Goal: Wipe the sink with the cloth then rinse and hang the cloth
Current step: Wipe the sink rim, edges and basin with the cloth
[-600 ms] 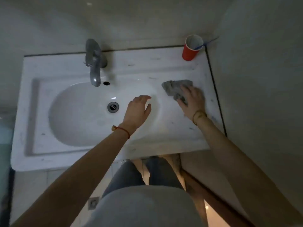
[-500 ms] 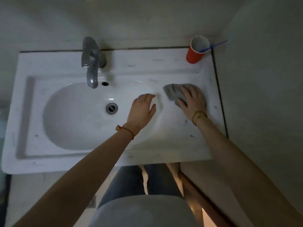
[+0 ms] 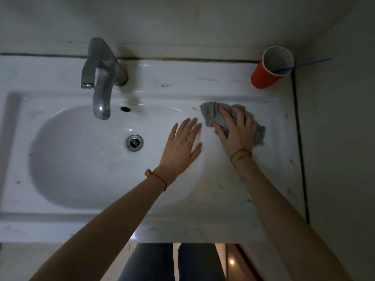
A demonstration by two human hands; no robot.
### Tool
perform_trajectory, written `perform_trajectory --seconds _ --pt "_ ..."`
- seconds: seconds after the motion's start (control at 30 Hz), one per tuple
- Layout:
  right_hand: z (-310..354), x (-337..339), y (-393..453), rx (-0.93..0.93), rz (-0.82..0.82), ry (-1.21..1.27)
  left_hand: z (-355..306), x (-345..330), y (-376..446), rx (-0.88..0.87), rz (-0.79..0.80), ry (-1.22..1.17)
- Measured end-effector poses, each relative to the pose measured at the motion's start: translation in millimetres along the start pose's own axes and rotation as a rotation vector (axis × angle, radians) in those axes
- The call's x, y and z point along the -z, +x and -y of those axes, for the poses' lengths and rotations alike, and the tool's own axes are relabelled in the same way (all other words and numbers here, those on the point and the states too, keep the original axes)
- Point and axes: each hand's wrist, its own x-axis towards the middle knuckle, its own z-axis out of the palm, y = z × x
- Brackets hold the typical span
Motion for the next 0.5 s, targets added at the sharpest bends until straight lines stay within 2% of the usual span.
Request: perform_trajectory --seconds 0.17,0.27,0.4,0.5 --pt "-7 3 -19 0.129 -0.067 0.089 15 4 2 -0.074 -0.073 0.007" --pt "3 20 -15 0.144 -0.155 0.194 36 22 5 -0.066 -0.162 0.021" --pt "56 38 45 0.178 -0.293 0.250 75 50 13 0.068 -0.292 0.065" --pt "104 25 93 0.234 -0.262 0.184 102 58 20 0.167 -0.315 0.105"
